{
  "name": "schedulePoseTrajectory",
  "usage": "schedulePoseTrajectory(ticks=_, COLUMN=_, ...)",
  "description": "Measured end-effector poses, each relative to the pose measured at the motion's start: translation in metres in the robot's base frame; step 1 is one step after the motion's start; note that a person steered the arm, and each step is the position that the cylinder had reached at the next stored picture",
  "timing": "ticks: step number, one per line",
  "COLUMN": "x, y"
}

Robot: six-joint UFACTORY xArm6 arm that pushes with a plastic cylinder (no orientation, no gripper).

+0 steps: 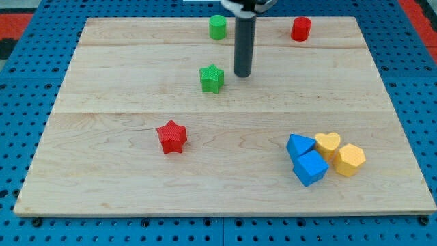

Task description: Slide the green star closer to the red star

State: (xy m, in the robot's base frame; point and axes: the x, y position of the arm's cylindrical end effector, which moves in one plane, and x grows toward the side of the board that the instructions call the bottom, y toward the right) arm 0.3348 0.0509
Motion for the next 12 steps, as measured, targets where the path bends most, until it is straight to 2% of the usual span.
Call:
schedulePoseTrajectory(ticks=1, x=0.003, y=-0.025)
schedulePoseTrajectory(ticks=2, x=0.071, y=-0.034)
schedulePoseTrajectory(ticks=4, x=-0.003, y=-0.033)
schedulePoseTrajectory(ticks=5, x=0.002, y=-0.095)
schedulePoseTrajectory(ticks=6, x=0.074, y=-0.12)
schedulePoseTrajectory(ticks=7, x=0.112, y=-0.139)
schedulePoseTrajectory(ticks=8, x=0.064, y=-0.185)
schedulePoseTrajectory(ticks=9, x=-0.003, y=-0.161)
schedulePoseTrajectory(ticks=10, x=0.023, y=-0.077)
schedulePoseTrajectory(ticks=11, x=0.091, y=-0.055)
schedulePoseTrajectory(ticks=12, x=0.051, y=-0.073)
